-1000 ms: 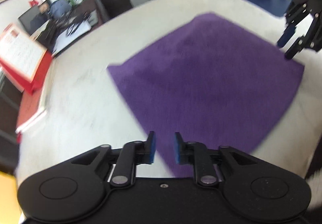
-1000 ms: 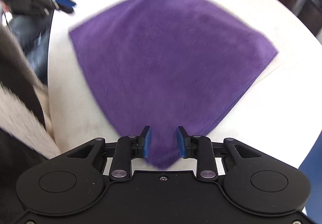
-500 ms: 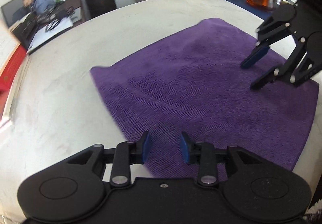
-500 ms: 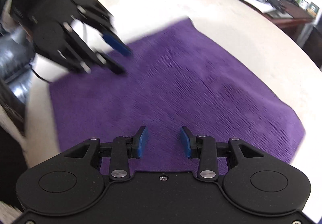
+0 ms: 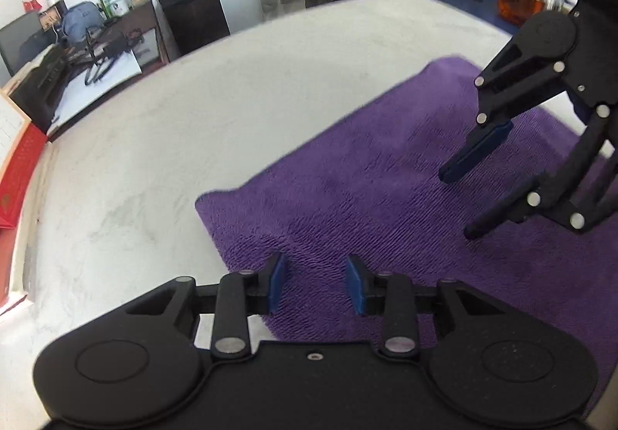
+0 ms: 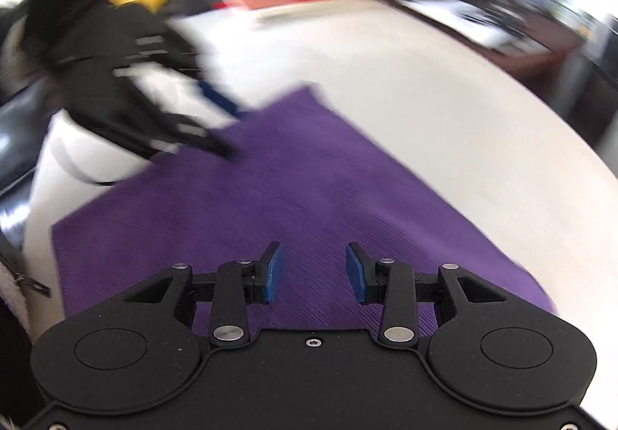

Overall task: Fold towel
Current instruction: 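Move both open grippers to opposite corners of the towel's edge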

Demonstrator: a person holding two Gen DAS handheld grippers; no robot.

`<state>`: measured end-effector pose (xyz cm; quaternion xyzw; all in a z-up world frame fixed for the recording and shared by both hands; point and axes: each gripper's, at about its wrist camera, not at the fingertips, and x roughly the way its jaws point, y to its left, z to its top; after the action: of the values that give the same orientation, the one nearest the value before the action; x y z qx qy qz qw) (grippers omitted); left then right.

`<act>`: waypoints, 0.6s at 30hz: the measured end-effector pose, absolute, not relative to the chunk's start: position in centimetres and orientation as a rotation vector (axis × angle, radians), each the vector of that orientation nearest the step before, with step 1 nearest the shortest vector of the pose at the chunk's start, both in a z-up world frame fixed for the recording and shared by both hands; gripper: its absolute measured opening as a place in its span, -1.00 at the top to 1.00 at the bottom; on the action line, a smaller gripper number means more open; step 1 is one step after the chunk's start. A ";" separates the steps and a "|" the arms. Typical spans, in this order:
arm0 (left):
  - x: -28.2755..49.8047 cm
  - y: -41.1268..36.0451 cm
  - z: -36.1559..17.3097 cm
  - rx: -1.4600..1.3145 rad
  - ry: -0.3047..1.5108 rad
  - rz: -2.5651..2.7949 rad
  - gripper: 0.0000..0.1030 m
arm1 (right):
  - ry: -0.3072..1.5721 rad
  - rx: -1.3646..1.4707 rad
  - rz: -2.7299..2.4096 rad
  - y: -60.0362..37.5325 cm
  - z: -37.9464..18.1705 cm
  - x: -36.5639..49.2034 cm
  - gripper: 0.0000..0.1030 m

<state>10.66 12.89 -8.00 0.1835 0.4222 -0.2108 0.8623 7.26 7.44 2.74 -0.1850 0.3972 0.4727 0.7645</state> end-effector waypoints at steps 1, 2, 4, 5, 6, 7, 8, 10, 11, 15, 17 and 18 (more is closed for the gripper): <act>11.0 13.5 -8.1 0.347 0.896 -0.444 0.31 | 0.860 -0.413 1.049 7.9 2.3 7.4 0.32; 11.2 14.2 -8.1 0.310 0.906 -0.438 0.30 | 0.864 -0.420 1.047 7.9 1.7 7.7 0.32; 11.2 15.0 -8.2 0.285 0.908 -0.422 0.26 | 0.858 -0.392 1.040 6.7 1.3 8.9 0.33; 11.3 15.5 -8.3 0.270 0.910 -0.415 0.26 | 0.862 -0.381 1.004 5.7 1.3 9.7 0.33; 11.4 15.7 -8.3 0.259 0.912 -0.410 0.25 | 0.864 -0.377 0.955 4.5 1.2 10.6 0.33; 11.4 15.7 -8.2 0.252 0.913 -0.407 0.25 | 0.867 -0.372 0.918 3.6 1.0 11.4 0.32; 11.4 15.7 -8.2 0.247 0.913 -0.406 0.25 | 0.871 -0.358 0.874 2.8 0.8 12.2 0.30; 11.5 15.7 -8.1 0.244 0.915 -0.403 0.24 | 0.877 -0.332 0.757 0.8 0.4 13.9 0.23; 11.6 15.6 -8.1 0.244 0.918 -0.402 0.24 | 0.875 -0.327 0.713 0.1 0.4 14.2 0.23; 12.1 15.5 -7.8 0.258 0.926 -0.390 0.27 | 0.879 -0.301 0.552 -2.0 0.5 14.7 0.24; 12.4 15.2 -7.3 0.267 0.900 -0.378 0.28 | 0.856 -0.265 0.554 -2.1 1.3 14.3 0.24; 12.6 15.1 -7.2 0.259 0.894 -0.383 0.28 | 0.849 -0.241 0.575 -1.7 1.7 14.0 0.24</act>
<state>12.59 15.12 -7.18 0.1241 0.4286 -0.1834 0.8759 13.96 -1.74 1.68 -0.1149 0.4052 0.2746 0.8644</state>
